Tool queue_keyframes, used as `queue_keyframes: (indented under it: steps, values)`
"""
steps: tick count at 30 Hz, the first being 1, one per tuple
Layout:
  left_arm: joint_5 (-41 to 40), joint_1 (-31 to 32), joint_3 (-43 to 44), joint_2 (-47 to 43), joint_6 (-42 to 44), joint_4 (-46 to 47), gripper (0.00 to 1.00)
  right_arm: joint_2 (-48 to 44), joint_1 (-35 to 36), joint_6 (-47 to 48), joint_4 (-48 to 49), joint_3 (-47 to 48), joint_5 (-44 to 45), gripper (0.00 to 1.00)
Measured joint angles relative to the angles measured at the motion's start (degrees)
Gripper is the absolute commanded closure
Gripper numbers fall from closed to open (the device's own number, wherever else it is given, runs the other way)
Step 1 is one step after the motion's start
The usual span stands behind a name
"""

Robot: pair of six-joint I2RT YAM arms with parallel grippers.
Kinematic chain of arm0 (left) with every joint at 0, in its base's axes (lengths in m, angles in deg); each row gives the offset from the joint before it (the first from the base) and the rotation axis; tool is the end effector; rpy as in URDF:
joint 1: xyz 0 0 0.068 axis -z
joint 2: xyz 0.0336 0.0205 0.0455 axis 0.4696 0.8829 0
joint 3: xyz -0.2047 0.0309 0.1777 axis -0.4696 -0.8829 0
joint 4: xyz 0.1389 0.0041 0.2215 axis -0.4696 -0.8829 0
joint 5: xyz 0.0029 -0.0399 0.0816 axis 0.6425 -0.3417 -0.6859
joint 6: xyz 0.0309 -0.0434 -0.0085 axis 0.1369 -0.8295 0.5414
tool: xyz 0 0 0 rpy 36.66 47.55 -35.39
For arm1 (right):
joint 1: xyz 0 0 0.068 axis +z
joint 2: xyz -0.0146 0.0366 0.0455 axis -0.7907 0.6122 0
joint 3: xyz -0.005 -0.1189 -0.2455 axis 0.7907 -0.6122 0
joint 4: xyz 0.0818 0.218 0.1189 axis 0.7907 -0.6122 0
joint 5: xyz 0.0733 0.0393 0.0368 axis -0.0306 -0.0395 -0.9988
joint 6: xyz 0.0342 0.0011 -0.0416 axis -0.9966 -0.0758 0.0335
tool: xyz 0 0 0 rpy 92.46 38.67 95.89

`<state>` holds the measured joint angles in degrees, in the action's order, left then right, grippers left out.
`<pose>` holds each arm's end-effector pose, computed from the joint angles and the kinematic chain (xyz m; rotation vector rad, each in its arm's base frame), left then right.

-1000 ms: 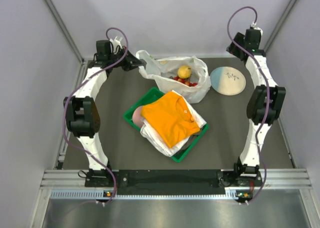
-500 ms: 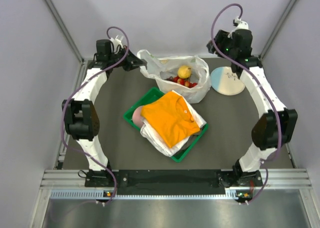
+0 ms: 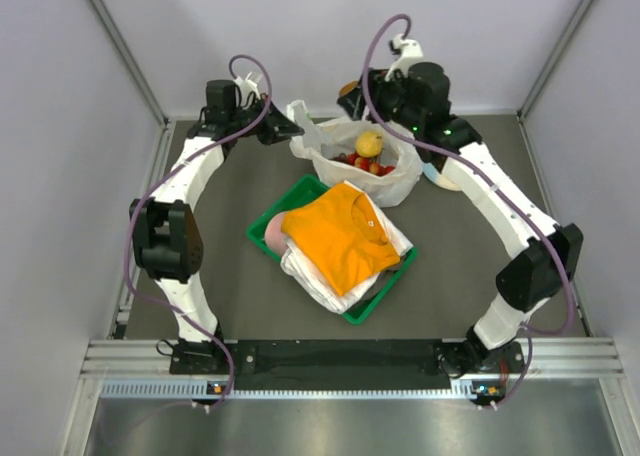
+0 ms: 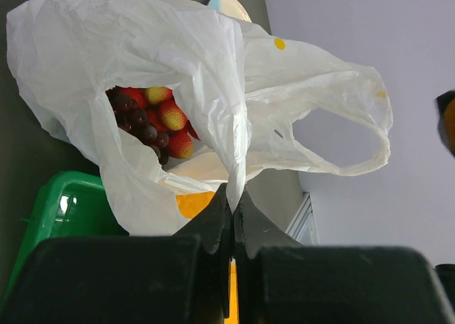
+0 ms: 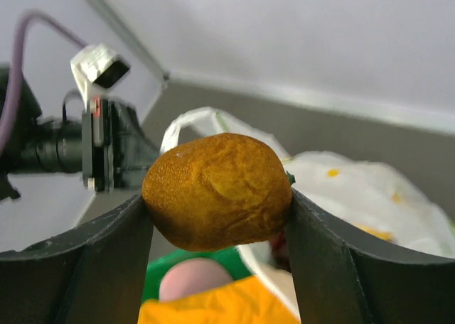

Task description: Place the fruits into the plastic bag

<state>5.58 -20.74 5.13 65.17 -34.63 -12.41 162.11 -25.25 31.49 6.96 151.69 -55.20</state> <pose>0.4329 -0.0817 0.3287 -0.0589 2.1305 -1.3546 0.3418 0.1792 0.4417 -0.1760 1.7274 0.7440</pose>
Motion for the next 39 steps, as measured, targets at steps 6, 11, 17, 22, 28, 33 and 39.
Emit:
queue_keyframes:
  steps: [6,11,17,22,28,33,39]
  values:
    - [-0.42,0.31,0.0,-0.24,0.61,-0.37,1.0,4.9,5.7,2.05,-7.72,3.48,1.05,0.95]
    - [-0.46,0.35,-0.04,-0.52,0.74,-0.35,1.0,6.91,6.88,3.06,-14.21,5.77,2.14,0.97]
    - [-0.48,0.35,-0.04,-0.52,0.76,-0.35,1.0,10.82,6.88,3.63,-22.14,8.24,7.85,0.96]
    - [-0.48,0.35,-0.07,-0.52,0.76,-0.37,1.0,12.76,6.56,4.83,-25.86,8.24,12.48,0.96]
    - [-0.48,0.35,-0.07,-0.52,0.76,-0.35,1.0,14.58,3.85,4.68,-26.43,8.24,14.23,0.99]
    - [-0.48,0.35,-0.07,-0.52,0.76,-0.31,1.0,19.39,0.83,4.42,-26.67,9.31,16.35,0.99]
    - [-0.48,0.35,-0.07,-0.52,0.74,-0.26,1.0,23.06,0.35,6.16,-26.51,9.68,19.76,0.99]
